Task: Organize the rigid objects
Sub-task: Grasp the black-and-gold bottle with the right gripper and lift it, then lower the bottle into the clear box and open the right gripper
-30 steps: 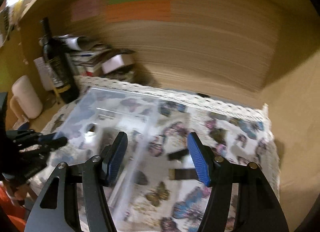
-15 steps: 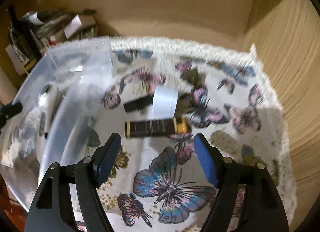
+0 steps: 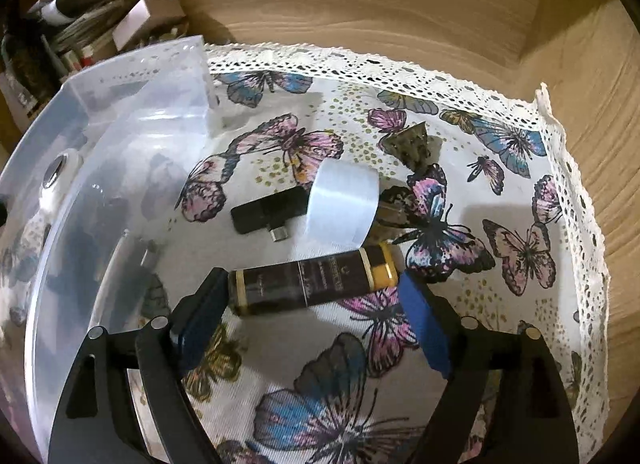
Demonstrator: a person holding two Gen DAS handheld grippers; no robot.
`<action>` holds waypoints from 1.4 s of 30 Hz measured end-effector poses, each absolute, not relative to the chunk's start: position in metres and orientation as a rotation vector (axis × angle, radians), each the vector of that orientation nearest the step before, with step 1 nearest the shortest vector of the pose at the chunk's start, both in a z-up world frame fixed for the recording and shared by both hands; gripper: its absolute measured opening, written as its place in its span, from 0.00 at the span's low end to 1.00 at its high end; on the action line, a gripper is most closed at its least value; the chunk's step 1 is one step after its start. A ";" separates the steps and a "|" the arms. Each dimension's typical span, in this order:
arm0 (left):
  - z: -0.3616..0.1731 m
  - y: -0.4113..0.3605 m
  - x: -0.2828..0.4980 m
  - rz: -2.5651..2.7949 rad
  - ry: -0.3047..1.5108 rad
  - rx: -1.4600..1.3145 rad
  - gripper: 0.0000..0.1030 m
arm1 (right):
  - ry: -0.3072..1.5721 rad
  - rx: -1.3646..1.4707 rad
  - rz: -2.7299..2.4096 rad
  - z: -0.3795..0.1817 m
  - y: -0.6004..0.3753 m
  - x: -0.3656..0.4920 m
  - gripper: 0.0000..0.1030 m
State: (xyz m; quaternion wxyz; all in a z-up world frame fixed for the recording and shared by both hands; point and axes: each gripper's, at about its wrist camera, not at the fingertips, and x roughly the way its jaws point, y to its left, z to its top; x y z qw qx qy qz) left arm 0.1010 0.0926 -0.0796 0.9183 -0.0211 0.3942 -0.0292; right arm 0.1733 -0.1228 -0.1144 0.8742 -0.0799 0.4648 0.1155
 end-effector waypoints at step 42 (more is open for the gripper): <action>-0.079 0.093 0.102 -0.064 0.812 -0.046 0.13 | 0.708 -0.290 0.478 -0.036 -0.025 0.125 0.79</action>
